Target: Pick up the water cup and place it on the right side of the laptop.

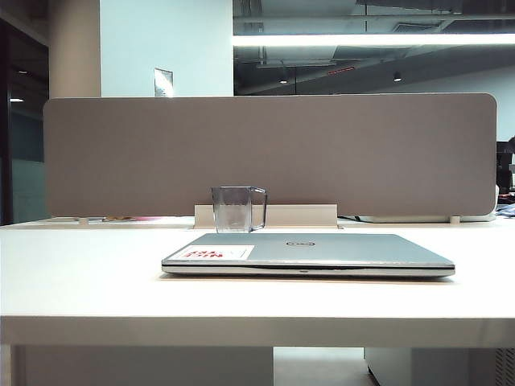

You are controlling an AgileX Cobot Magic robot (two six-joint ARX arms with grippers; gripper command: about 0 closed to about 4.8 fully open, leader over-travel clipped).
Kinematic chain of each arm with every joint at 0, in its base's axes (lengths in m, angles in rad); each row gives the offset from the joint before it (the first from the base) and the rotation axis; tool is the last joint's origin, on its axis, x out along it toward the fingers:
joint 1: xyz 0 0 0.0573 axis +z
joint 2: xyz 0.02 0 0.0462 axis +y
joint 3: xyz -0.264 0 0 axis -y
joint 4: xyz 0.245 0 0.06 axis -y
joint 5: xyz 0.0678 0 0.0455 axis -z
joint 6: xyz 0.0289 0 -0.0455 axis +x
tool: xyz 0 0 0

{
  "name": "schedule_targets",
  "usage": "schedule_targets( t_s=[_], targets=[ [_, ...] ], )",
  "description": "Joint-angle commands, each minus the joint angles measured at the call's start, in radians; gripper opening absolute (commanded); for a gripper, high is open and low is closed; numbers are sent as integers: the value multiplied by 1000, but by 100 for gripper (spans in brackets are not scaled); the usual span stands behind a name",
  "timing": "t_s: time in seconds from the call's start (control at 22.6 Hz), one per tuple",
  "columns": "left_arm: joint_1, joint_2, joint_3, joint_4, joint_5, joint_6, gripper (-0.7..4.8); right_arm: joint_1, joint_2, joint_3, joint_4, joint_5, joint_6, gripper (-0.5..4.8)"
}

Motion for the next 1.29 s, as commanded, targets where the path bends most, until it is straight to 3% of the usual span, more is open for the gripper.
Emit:
schedule_targets(
  t_s=[0.04,0.53,0.84,1.02,1.29],
  targets=[
    [-1,0,3,9,4,-2,-2,-1,-2,-6,13,5,-3,-1],
    [0,0,3,12,5,-2,-2,-1,-2,-6,13,0,-3,-1],
    [-1,0,3,2,4,-13,-3,-1,-2,-6,24,-149,32,-2],
    [-1,0,3,5,5,-32,-4,0,-2,-5,40,-167,79,-2],
    [-1,0,10,18,109,-32,-4,0,-2,-1,44,-167,132,-2]
  ],
)
